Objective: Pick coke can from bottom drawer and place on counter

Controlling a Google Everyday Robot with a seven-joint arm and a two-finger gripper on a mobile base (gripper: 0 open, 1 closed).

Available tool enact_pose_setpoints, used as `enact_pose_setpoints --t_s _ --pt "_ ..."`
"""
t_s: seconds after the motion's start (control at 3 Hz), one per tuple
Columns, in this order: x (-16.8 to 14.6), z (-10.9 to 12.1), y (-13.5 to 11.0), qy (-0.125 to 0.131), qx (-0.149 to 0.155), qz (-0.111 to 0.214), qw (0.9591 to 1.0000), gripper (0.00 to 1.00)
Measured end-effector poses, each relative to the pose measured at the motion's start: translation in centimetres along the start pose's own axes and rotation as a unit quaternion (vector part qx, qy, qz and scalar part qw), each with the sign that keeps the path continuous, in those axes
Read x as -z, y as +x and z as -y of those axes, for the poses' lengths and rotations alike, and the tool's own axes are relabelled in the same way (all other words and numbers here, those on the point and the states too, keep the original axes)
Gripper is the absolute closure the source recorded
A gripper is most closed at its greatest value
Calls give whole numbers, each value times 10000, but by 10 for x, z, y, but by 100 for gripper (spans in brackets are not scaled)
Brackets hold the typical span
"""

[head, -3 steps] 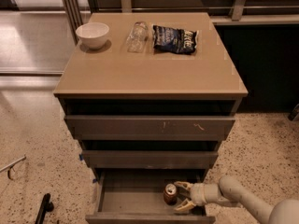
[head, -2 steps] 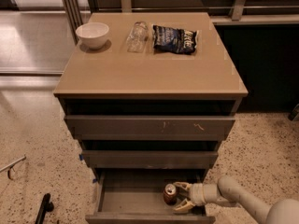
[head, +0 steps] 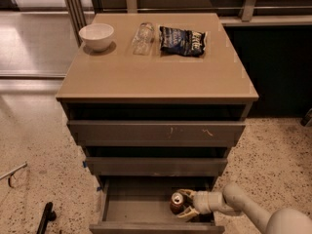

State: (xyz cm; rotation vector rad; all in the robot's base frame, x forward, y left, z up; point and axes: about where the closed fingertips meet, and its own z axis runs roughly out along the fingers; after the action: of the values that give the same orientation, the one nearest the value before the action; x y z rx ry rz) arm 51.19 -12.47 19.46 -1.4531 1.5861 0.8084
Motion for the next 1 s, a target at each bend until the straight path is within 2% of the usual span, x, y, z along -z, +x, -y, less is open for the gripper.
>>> enact_pose_setpoints --t_s 0.33,1.0 --pt "-16 3 -2 -48 26 168 9998 33" --pt "-16 3 -2 -47 25 169 9998 83"
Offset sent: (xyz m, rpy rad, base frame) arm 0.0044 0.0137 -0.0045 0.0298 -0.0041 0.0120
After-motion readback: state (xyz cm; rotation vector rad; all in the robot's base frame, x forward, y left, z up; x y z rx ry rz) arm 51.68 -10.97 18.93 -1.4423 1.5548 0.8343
